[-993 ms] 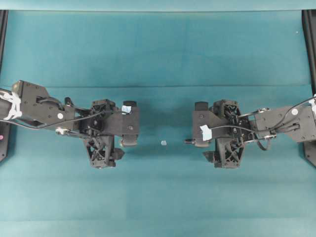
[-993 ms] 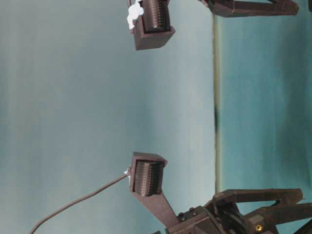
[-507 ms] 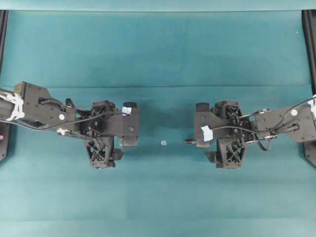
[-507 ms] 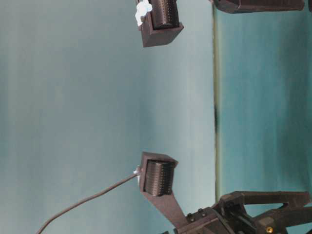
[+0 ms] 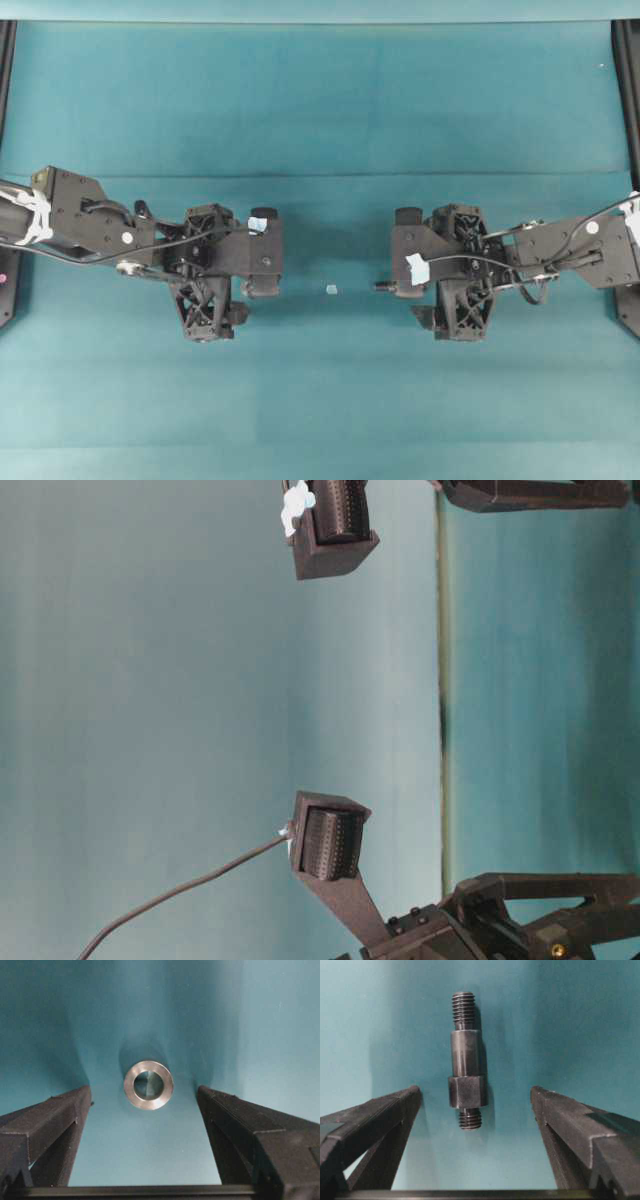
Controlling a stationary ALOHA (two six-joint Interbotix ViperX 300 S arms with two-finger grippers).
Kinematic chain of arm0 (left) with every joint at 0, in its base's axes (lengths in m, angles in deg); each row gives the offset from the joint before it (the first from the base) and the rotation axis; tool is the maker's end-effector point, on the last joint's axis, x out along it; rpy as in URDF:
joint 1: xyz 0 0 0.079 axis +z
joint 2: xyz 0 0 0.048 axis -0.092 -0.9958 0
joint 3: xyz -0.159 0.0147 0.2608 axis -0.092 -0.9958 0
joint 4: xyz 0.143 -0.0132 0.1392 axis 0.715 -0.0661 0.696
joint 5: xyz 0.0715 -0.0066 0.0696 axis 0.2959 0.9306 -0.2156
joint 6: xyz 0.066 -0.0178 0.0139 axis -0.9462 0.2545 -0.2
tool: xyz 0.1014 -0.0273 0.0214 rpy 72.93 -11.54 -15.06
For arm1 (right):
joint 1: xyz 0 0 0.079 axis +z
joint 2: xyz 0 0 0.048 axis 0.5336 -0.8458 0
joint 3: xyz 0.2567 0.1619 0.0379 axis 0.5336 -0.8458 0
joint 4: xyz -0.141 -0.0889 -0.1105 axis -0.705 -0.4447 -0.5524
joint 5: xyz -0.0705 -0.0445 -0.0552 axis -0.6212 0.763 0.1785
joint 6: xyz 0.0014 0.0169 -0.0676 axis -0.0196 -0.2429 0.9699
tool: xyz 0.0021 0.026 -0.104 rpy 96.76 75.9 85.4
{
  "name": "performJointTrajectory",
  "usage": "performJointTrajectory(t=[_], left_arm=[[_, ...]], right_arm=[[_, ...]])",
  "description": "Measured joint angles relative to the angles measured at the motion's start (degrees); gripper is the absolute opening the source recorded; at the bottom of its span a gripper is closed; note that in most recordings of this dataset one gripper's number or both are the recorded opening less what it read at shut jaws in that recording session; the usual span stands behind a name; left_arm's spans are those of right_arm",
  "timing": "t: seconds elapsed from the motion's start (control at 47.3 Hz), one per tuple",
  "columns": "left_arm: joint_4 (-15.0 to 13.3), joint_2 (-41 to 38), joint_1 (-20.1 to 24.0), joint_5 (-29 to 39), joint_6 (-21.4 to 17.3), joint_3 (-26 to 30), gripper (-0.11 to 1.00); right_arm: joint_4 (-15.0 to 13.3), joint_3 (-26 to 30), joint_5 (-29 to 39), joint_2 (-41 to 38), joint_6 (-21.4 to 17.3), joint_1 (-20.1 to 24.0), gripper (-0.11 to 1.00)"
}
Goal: Insert the washer onto the shaft with both hands.
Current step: 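Close left gripper on the washer and right gripper on the shaft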
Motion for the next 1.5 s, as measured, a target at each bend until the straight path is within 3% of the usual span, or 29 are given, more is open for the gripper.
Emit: performJointTrajectory(t=[0.359, 0.655, 1.204, 1.31, 1.5], left_arm=[[-0.09, 0.00, -0.09, -0.70, 0.00, -0.18, 0.90], [0.00, 0.00, -0.09, -0.70, 0.00, -0.26, 0.90], [0.00, 0.09, -0.09, -1.58, 0.44, -0.53, 0.87], [-0.09, 0.00, -0.09, -2.20, 0.70, -0.53, 0.80], [-0.09, 0.09, -0.09, -2.81, 0.53, -0.97, 0.36]], right_arm=[[0.00, 0.09, 0.00, 0.00, 0.00, 0.09, 0.85], [0.09, 0.00, -0.62, -0.09, 0.00, 0.00, 0.71], [0.09, 0.00, -1.41, -0.26, 0.00, -0.26, 0.67], [0.09, 0.09, -1.41, -0.35, 0.00, -0.35, 0.60], [0.18, 0.18, -1.41, -0.35, 0.00, -0.26, 0.20]])
